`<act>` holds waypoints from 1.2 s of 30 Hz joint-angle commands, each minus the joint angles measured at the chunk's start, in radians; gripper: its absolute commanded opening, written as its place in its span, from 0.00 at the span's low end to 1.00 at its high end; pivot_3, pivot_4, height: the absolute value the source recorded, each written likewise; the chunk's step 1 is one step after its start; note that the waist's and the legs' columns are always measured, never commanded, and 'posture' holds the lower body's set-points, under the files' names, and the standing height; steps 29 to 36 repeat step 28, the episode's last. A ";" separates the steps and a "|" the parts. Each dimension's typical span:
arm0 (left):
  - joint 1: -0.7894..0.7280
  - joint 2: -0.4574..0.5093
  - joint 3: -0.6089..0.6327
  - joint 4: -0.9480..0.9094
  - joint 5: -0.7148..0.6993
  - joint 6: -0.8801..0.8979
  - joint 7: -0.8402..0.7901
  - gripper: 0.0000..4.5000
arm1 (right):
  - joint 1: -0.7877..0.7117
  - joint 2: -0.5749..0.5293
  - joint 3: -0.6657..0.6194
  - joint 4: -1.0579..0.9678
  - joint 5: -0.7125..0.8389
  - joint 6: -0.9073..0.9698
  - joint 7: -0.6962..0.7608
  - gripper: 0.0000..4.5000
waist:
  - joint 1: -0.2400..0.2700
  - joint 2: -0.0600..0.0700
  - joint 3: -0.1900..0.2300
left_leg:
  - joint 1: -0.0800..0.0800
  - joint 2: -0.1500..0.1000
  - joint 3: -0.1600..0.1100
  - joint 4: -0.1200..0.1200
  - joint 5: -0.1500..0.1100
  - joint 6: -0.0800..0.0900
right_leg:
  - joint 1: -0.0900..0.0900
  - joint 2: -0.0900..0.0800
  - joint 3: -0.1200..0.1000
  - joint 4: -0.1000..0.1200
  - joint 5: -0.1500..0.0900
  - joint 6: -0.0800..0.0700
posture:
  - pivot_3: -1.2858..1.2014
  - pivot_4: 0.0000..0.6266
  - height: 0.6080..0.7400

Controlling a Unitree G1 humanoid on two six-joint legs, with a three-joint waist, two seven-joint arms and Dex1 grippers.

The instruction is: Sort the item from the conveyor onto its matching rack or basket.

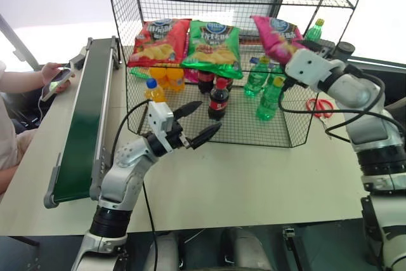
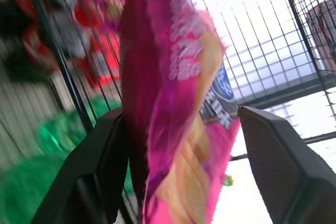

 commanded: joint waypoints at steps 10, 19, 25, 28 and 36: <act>0.017 0.082 0.023 -0.046 0.005 0.020 -0.011 1.00 | 0.149 0.084 -0.269 -0.440 0.629 0.334 0.173 0.74 | 0.004 0.000 0.000 | -0.001 0.000 -0.001 0.000 -0.003 0.006 | 0.000 -0.001 -0.001 -0.001 0.000 0.000 | 0.52 0.24 1.00; 0.087 0.359 0.206 -0.045 -0.001 0.100 -0.041 1.00 | 0.668 -0.108 -0.495 -0.765 1.067 0.649 0.408 0.74 | 0.013 0.001 0.000 | -0.001 -0.001 -0.003 0.000 -0.006 0.010 | 0.001 -0.002 -0.001 -0.002 0.000 0.000 | 0.52 0.24 1.00; 0.193 0.469 0.341 -0.011 -0.036 0.088 -0.109 1.00 | 0.954 -0.143 -0.606 -0.698 0.940 0.501 0.541 0.74 | 0.025 0.000 0.000 | 0.000 -0.001 -0.001 0.000 -0.007 0.012 | 0.001 -0.003 -0.001 -0.003 0.000 0.000 | 0.52 0.24 1.00; 0.213 0.469 0.358 0.077 -0.017 0.051 -0.124 1.00 | 1.031 -0.111 -0.582 -0.653 0.874 0.417 0.574 0.74 | 0.026 0.000 0.000 | 0.000 0.000 -0.001 0.000 -0.007 0.012 | 0.001 -0.002 -0.001 -0.002 0.000 -0.001 | 0.52 0.24 1.00; 0.213 0.469 0.358 0.077 -0.017 0.051 -0.124 1.00 | 1.031 -0.111 -0.582 -0.653 0.874 0.417 0.574 0.74 | 0.026 0.000 0.000 | 0.000 0.000 -0.001 0.000 -0.007 0.012 | 0.001 -0.002 -0.001 -0.002 0.000 -0.001 | 0.52 0.24 1.00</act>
